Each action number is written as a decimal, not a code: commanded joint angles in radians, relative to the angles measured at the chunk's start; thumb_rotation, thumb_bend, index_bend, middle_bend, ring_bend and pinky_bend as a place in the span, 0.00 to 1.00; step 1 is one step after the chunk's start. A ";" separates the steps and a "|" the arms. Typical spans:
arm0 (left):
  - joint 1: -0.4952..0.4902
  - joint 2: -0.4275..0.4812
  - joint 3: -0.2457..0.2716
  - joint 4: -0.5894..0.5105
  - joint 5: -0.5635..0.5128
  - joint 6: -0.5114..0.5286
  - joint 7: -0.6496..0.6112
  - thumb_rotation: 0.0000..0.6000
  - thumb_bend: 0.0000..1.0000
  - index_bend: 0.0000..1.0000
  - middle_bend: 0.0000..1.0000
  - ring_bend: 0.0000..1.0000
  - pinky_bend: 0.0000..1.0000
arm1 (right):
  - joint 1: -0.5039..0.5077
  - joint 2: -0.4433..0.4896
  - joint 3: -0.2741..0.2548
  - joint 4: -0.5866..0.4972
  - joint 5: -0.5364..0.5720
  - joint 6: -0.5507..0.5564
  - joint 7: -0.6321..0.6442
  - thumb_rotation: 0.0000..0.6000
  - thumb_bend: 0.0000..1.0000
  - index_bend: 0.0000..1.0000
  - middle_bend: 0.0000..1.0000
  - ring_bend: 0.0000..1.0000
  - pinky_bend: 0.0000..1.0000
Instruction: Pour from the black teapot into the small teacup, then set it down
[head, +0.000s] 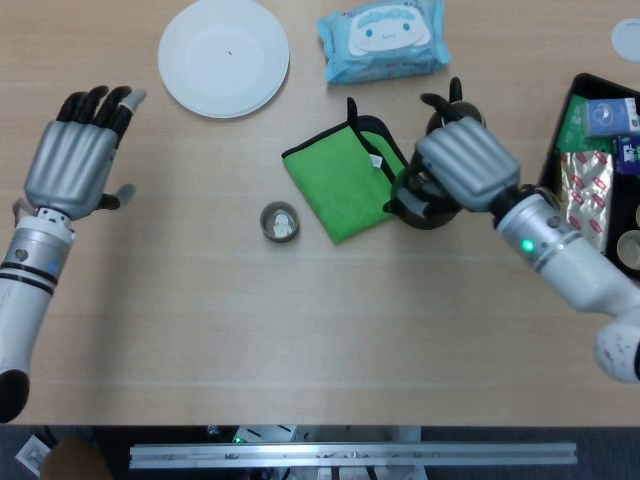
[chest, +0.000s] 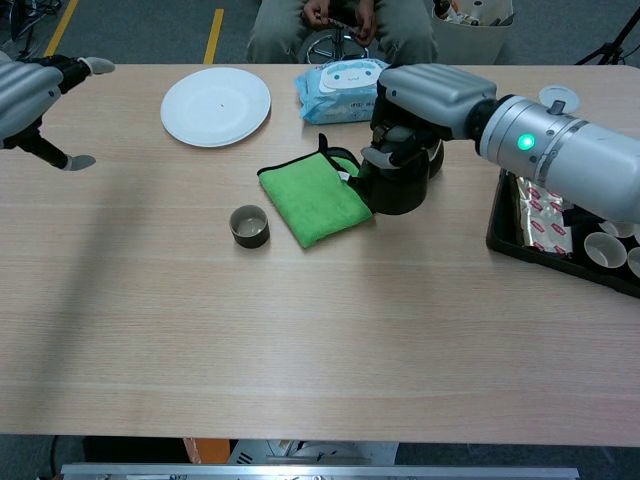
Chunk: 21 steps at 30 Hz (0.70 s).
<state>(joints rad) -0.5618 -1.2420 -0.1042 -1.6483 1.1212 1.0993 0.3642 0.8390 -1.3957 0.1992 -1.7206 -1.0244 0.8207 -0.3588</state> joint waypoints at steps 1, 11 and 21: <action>0.014 0.020 0.004 -0.011 0.003 0.014 -0.007 1.00 0.21 0.01 0.09 0.07 0.13 | 0.043 -0.048 0.010 0.037 0.044 -0.015 -0.035 0.85 0.37 1.00 0.97 0.88 0.03; 0.047 0.053 0.010 -0.029 0.021 0.040 -0.033 1.00 0.21 0.01 0.09 0.07 0.13 | 0.161 -0.153 0.029 0.124 0.162 -0.034 -0.121 0.86 0.37 1.00 0.97 0.88 0.03; 0.069 0.068 0.010 -0.044 0.035 0.059 -0.046 1.00 0.21 0.01 0.09 0.07 0.13 | 0.265 -0.231 0.026 0.194 0.266 -0.040 -0.204 0.87 0.37 1.00 0.97 0.88 0.03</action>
<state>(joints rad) -0.4930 -1.1745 -0.0943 -1.6922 1.1562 1.1580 0.3185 1.0919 -1.6151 0.2266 -1.5380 -0.7719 0.7818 -0.5512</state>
